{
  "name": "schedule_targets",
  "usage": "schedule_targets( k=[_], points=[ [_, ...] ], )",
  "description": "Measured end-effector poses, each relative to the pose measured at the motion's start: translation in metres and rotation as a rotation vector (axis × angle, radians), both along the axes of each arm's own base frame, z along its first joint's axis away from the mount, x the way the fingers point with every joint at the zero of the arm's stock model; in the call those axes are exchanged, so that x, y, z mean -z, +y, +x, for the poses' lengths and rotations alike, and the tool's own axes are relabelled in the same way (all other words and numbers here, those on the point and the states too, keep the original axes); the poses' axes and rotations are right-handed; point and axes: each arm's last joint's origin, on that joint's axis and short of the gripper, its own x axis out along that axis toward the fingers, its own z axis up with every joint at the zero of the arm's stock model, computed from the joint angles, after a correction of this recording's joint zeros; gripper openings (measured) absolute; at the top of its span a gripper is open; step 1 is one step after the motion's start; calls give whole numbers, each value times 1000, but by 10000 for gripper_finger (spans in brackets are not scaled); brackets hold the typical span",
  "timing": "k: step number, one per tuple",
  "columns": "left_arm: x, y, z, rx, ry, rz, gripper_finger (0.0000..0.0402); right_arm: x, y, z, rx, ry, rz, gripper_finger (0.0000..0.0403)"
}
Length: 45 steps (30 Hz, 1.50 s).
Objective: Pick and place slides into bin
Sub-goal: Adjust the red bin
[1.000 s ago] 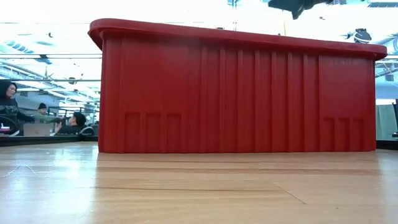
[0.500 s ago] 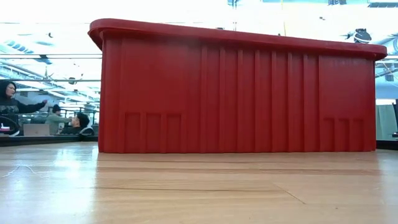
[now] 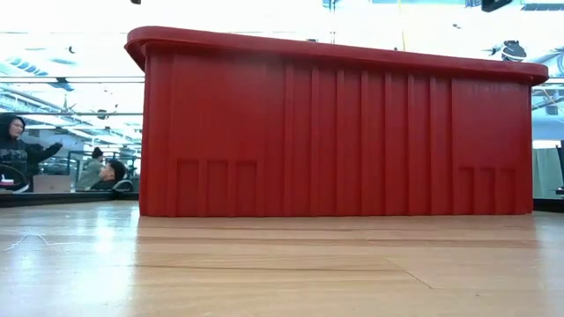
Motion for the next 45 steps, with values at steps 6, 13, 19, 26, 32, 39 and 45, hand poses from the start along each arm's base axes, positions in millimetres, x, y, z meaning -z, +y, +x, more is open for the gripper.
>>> schedule_targets(
  k=[6,13,19,26,32,39,45],
  points=[
    [20,-1,-18,51,-73,-18,1,10,5,-14,-7,-56,-10,0],
    [49,-2,-33,60,-151,-34,2,24,9,-22,-71,-62,9,0],
    [70,-3,-42,100,-196,-38,2,31,10,-18,-156,-40,-11,0],
    [92,-5,-50,198,-267,-31,1,44,8,-10,-236,-30,1,0],
    [109,-7,-53,265,-272,-17,1,53,7,-2,-333,-49,28,0],
    [129,-9,-51,317,-276,-100,1,72,3,9,-342,7,133,0],
    [138,-14,-36,406,-194,-234,0,80,1,14,-346,1,202,0]
  ],
)
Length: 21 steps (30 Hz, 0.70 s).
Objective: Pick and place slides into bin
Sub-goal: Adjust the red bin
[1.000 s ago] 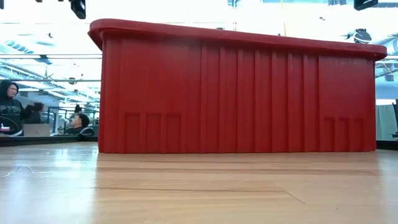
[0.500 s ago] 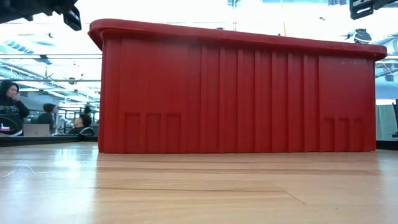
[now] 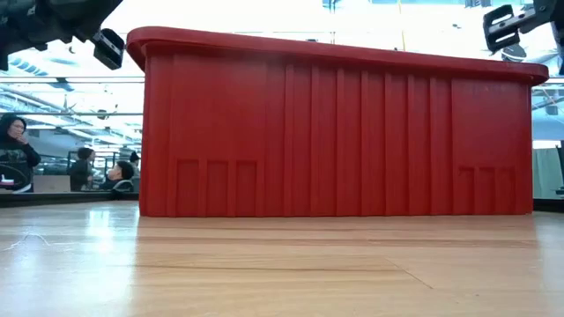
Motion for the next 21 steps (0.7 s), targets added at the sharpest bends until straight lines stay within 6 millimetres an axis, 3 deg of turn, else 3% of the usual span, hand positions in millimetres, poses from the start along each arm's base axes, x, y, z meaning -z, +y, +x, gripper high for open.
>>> schedule_targets(
  k=[13,18,21],
  points=[
    [31,-35,33,198,295,-7,0,-4,1,-2,-43,-38,18,0],
    [47,-40,41,98,416,5,0,-4,1,-2,-35,-65,-9,0],
    [48,-40,45,10,400,21,0,-4,1,-2,-33,-71,-14,0]
  ],
)
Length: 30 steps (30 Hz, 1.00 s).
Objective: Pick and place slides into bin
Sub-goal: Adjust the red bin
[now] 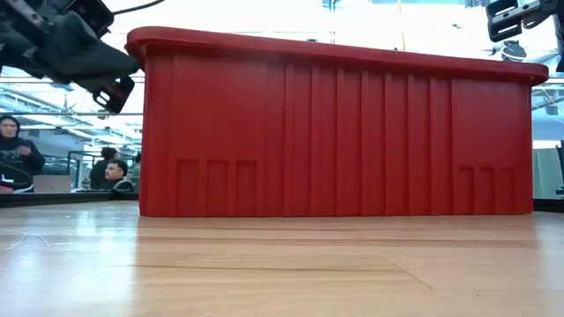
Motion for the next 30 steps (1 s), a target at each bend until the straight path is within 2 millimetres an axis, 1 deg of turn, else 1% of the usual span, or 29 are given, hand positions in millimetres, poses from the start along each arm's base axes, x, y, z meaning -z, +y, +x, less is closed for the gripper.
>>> schedule_targets(
  k=[4,10,18,27,30],
  points=[
    [-3,2,1,-75,-41,52,1,0,0,0,2,-1,2,0],
    [-4,4,1,-157,-49,66,1,0,0,0,1,2,6,0],
    [-6,11,1,-365,-72,92,0,0,0,0,1,2,5,0],
    [-6,13,1,-442,-72,123,1,0,0,0,1,1,4,0],
    [-6,13,1,-443,-72,125,0,0,0,0,2,-3,0,0]
  ],
)
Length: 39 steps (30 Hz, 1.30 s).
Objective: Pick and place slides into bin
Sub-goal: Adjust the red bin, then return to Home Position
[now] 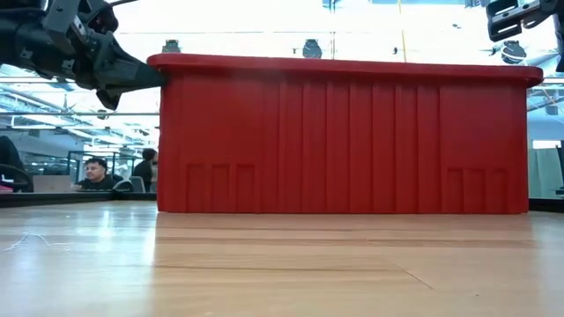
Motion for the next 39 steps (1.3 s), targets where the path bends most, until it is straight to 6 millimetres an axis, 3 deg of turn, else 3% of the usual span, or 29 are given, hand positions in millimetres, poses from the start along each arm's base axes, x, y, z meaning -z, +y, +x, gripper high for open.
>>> schedule_targets(
  k=[5,15,25,34,39],
  points=[
    [-1,-7,-1,121,-3,-21,0,3,0,0,-27,-13,-36,0],
    [-2,-32,-9,358,-9,1,0,29,-3,9,-34,15,-41,0],
    [-4,-49,-18,495,-32,76,0,30,-2,8,-16,-150,-120,0],
    [-4,-63,-29,615,-45,186,0,33,3,9,-91,-182,-163,0],
    [9,-65,-37,659,-65,182,0,34,6,9,-131,-182,-163,0]
  ],
)
